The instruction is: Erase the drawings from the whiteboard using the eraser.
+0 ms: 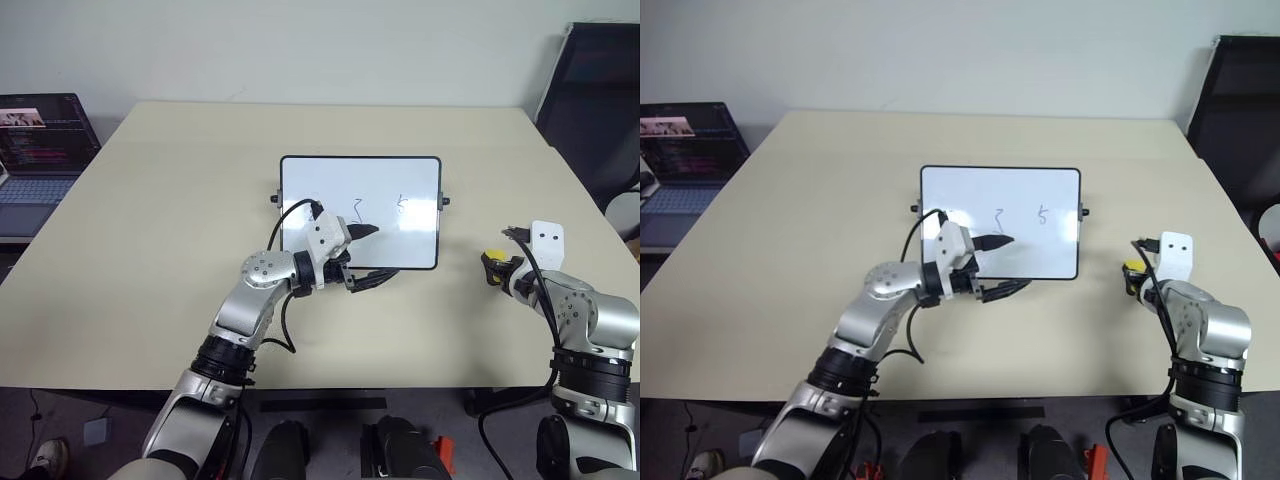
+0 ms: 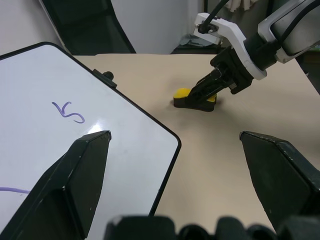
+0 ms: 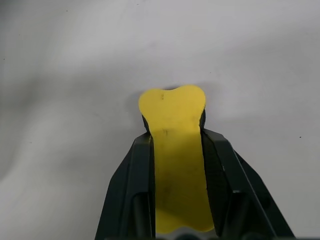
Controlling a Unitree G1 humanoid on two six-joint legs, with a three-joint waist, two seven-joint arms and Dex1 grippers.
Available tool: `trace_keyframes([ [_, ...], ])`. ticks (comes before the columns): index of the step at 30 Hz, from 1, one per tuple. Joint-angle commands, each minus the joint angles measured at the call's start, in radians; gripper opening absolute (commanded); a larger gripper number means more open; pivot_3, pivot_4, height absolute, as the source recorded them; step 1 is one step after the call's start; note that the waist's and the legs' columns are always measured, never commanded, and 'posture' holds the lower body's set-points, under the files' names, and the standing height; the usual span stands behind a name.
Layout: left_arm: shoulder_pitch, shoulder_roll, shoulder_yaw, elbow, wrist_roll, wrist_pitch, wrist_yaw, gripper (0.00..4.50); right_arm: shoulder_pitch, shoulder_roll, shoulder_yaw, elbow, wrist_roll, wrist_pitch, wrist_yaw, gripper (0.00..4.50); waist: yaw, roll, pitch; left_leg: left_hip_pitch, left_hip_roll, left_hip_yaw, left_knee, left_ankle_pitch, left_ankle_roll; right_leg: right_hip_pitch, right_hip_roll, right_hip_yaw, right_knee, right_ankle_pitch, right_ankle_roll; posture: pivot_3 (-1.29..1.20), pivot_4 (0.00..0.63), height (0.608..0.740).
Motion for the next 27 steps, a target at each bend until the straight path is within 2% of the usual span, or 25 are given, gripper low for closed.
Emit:
trace_keyframes([
  [1, -0.031, 0.001, 0.031, -0.004, -0.013, -0.026, -0.003, 4.50, -0.012, -0.013, -0.024, -0.018, 0.003, -0.011, -0.001, 0.95, 0.000, 0.000, 0.000, 0.000, 0.000, 0.000, 0.000, 0.000, 0.000, 0.000, 0.000, 0.000, 0.000, 0.000, 0.000, 0.00, 0.150, 0.740],
  [7, -0.023, -0.002, 0.026, -0.009, -0.011, -0.026, -0.004, 4.50, -0.028, -0.004, -0.036, -0.025, -0.013, -0.046, -0.033, 0.95, 0.000, 0.000, 0.000, 0.000, 0.000, 0.000, 0.000, 0.000, 0.000, 0.000, 0.000, 0.000, 0.000, 0.000, 0.000, 0.00, 0.150, 0.740],
  [13, 0.028, -0.034, 0.037, -0.059, 0.006, 0.012, 0.095, 4.50, -0.063, -0.032, 0.069, -0.087, -0.086, -0.266, -0.028, 0.95, -0.005, 0.000, 0.000, 0.000, 0.000, 0.000, 0.000, 0.000, 0.000, 0.000, 0.000, 0.000, 0.000, 0.000, 0.001, 0.00, 0.150, 0.740],
  [18, 0.087, -0.048, 0.035, -0.046, 0.153, -0.046, 0.301, 4.50, -0.088, -0.014, 0.162, -0.114, -0.120, -0.399, 0.005, 0.95, -0.006, 0.000, 0.000, 0.000, 0.000, -0.001, 0.000, 0.000, 0.000, 0.000, 0.001, 0.000, 0.000, 0.000, 0.001, 0.00, 0.150, 0.740],
  [27, 0.097, -0.053, 0.035, -0.035, 0.175, -0.062, 0.341, 4.50, -0.131, 0.037, 0.289, -0.027, -0.174, -0.514, 0.036, 0.95, 0.004, 0.000, 0.000, -0.001, 0.001, 0.000, 0.000, 0.000, 0.000, 0.000, -0.003, 0.000, 0.000, 0.001, -0.002, 0.00, 0.150, 0.740],
])
